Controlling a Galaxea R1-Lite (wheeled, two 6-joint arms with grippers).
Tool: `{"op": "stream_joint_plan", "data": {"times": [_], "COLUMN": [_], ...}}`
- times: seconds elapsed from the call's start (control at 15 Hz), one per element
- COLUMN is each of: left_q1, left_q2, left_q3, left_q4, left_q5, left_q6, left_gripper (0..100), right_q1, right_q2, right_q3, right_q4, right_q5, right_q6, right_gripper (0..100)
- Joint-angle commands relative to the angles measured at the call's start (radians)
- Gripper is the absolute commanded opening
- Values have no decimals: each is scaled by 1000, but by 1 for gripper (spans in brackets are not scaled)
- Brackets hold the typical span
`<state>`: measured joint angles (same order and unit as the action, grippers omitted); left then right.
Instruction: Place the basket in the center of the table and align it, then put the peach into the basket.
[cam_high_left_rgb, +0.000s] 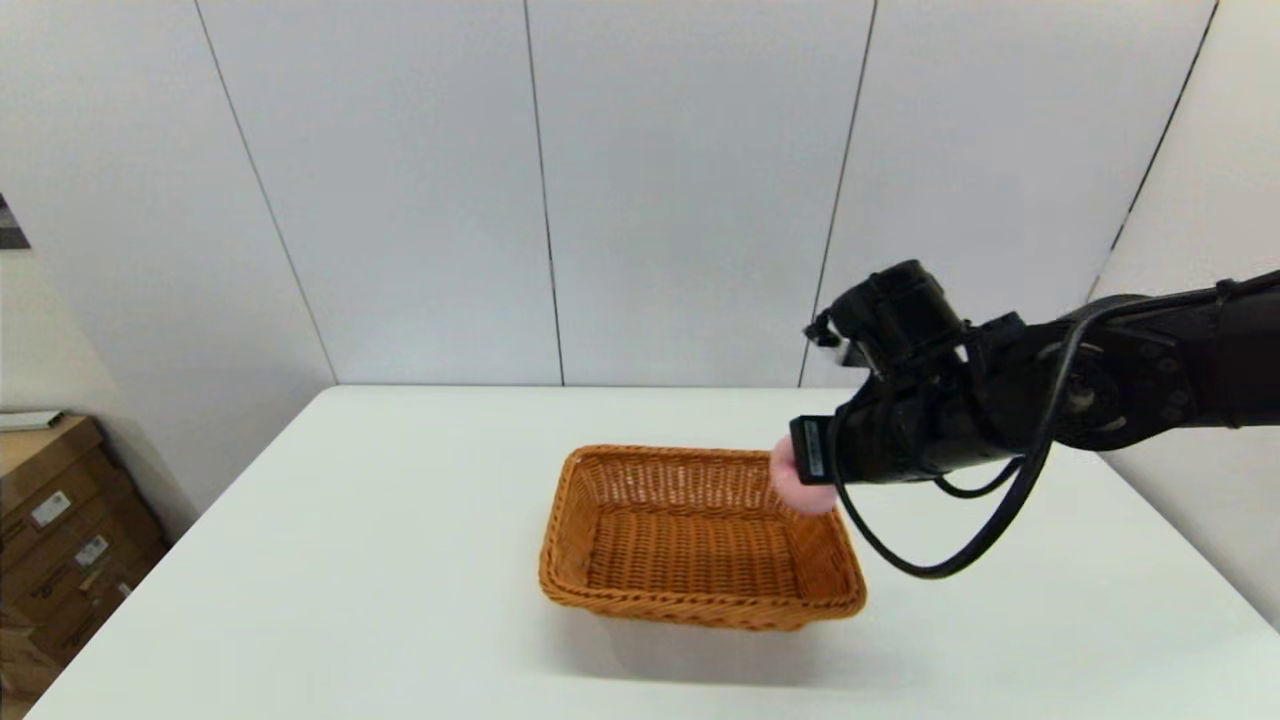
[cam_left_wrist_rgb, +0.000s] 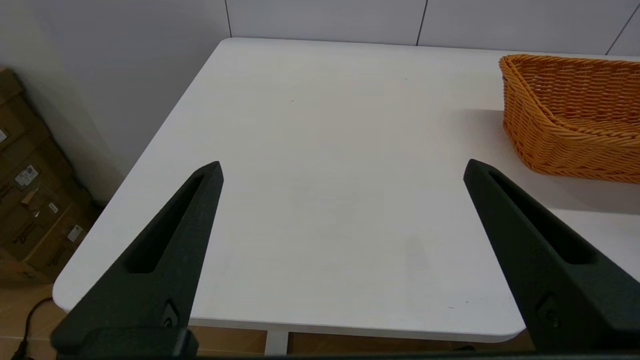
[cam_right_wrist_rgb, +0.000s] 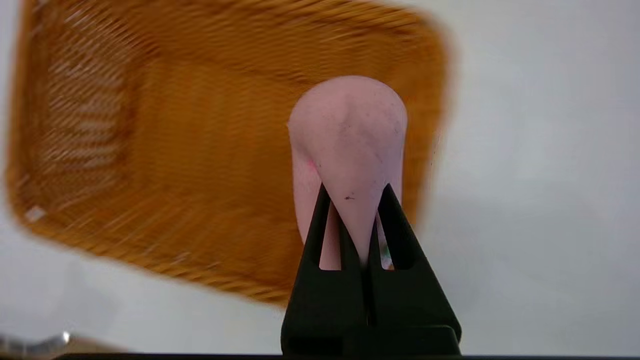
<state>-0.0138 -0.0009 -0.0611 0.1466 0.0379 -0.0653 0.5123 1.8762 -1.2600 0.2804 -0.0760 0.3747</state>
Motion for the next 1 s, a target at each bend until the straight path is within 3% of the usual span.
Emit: {"op": "stream_joint_plan", "data": {"times": [0.07,0.13,0.2,0.27,0.8,1.0], "left_q1": [0,0,0,0,0,0], "left_q2": [-1,-1,-1,-1,-1,-1], "left_q3": [0,0,0,0,0,0], "left_q4": [1,1,1,1,1,1], "left_q5": [0,0,0,0,0,0], "left_q6": [-1,-1,-1,-1,-1,-1], "left_gripper": [100,100,100,100,100,100], "right_q1": [117,129,137,140,110,28], "right_q2": [101,127,153,170,152,112], "right_q3": [-52,-62,-88,-114,-119,-124], "right_q4": [14,13,17,23,22,20], "right_q5": [-1,-1,-2,-1,4,5], "right_q6": [15,16,26,55,58,55], "right_gripper": [0,0,100,100,100,100]}}
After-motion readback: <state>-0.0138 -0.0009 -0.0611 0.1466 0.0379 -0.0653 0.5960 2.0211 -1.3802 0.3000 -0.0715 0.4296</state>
